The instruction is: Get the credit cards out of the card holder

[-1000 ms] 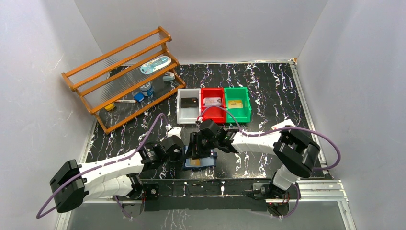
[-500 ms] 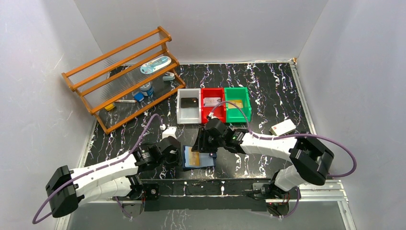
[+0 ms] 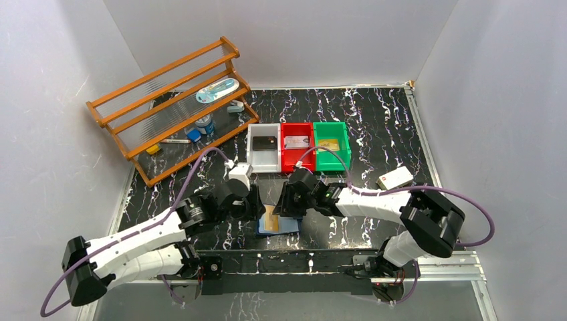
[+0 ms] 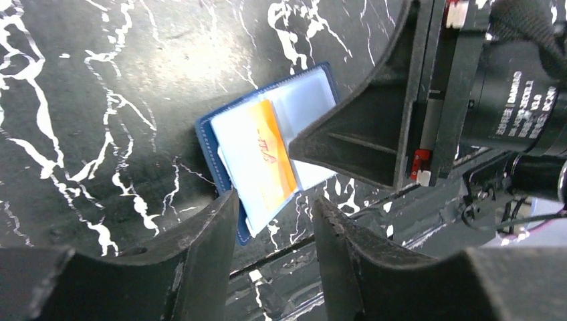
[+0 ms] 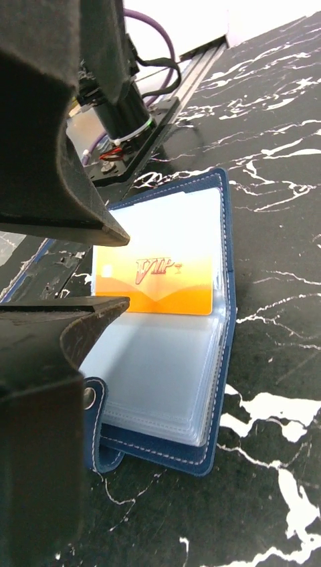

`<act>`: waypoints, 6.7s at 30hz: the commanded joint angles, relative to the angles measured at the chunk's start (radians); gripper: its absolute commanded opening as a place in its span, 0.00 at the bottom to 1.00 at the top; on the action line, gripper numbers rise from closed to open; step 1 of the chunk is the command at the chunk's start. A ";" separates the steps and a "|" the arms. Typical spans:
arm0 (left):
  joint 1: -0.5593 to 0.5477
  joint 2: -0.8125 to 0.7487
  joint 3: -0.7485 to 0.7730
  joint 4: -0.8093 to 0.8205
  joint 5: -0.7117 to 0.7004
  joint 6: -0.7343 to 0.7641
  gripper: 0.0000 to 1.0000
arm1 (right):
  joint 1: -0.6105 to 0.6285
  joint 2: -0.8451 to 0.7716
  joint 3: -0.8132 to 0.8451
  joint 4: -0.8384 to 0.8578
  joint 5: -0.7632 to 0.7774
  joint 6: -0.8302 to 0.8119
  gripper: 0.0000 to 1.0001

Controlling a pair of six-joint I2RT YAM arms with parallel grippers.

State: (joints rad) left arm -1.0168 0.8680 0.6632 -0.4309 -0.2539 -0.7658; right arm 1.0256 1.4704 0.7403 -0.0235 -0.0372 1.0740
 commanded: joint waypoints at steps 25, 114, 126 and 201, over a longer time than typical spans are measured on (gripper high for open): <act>-0.003 0.176 -0.183 0.168 0.074 -0.060 0.22 | -0.009 -0.029 -0.057 0.185 -0.059 0.077 0.44; -0.002 0.278 -0.177 0.253 0.008 -0.101 0.27 | -0.083 0.096 -0.133 0.196 -0.145 0.017 0.16; -0.002 0.304 -0.245 0.253 0.012 -0.086 0.21 | -0.103 0.026 -0.138 0.196 -0.156 0.020 0.18; 0.042 0.467 -0.132 0.357 0.133 -0.100 0.29 | -0.182 -0.086 -0.275 0.283 -0.212 0.067 0.11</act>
State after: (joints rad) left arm -0.9943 1.3319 0.5816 -0.0772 -0.1284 -0.8497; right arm 0.8501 1.4002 0.4599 0.2630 -0.2394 1.1488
